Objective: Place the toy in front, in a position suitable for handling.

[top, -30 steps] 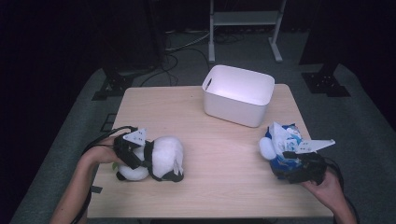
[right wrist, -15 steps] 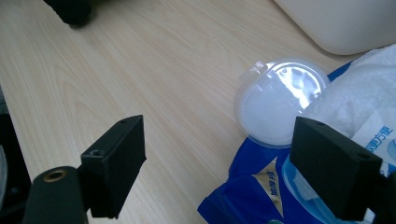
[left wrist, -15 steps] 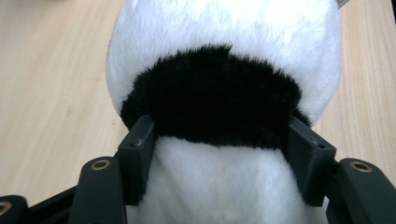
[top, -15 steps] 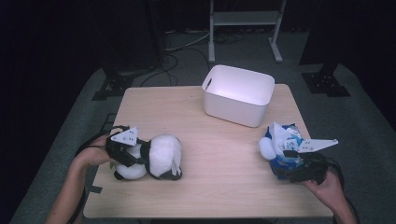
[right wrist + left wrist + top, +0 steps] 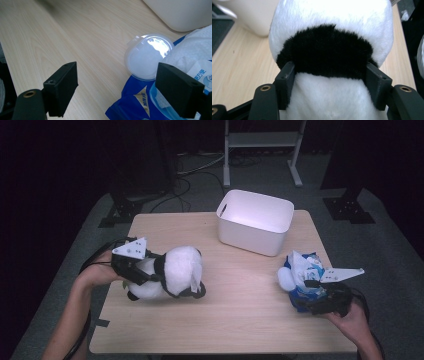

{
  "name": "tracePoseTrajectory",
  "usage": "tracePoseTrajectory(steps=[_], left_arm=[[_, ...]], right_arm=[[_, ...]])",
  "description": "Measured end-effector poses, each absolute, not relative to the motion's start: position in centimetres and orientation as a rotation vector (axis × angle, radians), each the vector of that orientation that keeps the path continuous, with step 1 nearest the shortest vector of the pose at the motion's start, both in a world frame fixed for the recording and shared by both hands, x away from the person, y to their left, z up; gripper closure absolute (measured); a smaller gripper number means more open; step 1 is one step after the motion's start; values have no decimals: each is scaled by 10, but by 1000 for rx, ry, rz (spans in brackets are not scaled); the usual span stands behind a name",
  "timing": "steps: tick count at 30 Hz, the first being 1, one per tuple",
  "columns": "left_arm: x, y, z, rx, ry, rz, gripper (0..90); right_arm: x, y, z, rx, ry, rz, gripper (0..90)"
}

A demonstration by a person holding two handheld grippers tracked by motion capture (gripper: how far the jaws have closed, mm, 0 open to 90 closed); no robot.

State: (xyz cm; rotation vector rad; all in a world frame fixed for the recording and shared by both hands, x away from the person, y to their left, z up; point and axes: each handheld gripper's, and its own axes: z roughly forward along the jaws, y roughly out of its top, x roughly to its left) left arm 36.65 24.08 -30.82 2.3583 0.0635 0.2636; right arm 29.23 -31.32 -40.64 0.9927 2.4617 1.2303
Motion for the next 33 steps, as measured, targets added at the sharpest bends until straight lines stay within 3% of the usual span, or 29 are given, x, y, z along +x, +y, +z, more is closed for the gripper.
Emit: tracePoseTrajectory(steps=[16,23,33], left_arm=[[380,141,-289,2340,-28,215,349],[384,97,-312,2376,-41,151,346],[385,71,-361,2407,0,99,343]], right_arm=[[293,-324,-407,1018,2443,1257,170],[292,-326,-407,1017,2438,1258,170],[293,-328,-408,1024,2440,1252,170]])
